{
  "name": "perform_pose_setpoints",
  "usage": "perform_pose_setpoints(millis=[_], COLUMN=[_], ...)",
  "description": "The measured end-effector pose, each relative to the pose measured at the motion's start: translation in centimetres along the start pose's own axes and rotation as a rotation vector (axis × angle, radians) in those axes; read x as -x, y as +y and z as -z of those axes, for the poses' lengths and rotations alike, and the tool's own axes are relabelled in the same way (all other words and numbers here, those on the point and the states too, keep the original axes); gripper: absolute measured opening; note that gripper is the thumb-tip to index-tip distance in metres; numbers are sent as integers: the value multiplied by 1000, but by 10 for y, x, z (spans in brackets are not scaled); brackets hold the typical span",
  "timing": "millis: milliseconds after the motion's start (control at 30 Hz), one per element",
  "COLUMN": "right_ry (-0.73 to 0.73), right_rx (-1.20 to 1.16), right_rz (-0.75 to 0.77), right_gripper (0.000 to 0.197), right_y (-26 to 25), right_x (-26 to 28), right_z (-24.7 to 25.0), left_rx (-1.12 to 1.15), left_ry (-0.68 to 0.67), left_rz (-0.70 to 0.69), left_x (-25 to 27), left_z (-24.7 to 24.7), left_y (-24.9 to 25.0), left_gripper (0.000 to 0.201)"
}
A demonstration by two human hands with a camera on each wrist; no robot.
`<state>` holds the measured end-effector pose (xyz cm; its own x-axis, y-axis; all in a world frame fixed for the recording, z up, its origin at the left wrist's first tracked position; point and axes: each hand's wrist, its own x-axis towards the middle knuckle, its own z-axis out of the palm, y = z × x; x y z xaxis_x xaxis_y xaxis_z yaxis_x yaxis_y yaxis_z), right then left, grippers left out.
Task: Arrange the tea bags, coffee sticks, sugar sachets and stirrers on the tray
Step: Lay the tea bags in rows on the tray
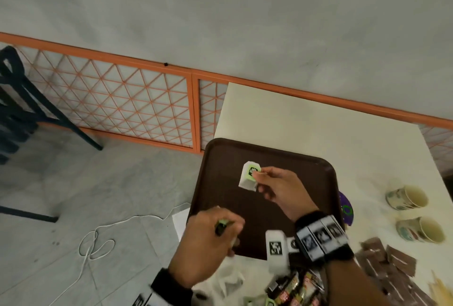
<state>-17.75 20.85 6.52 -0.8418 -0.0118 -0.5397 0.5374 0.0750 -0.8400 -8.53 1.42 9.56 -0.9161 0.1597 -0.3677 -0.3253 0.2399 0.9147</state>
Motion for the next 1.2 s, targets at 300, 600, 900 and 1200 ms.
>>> perform_pose_setpoints(millis=[300,600,900,1200], right_ry=[57,186,-737,-754], right_rx=[223,415,1227,397], right_rz=[-148,-65,345,391], right_gripper=[17,24,66,16], right_y=[9,2,34,-5], right_x=[-148,-156,-36,58], right_z=[-83,-90,-52,-33], left_rx=[483,398,255,228], left_ry=[-163,-124,-362,-325], left_rz=[336,185,-9,-146], left_x=[5,15,6,9], left_z=[35,43,61,108], left_y=[-34,-37,38,123], left_gripper=[32,34,29,33])
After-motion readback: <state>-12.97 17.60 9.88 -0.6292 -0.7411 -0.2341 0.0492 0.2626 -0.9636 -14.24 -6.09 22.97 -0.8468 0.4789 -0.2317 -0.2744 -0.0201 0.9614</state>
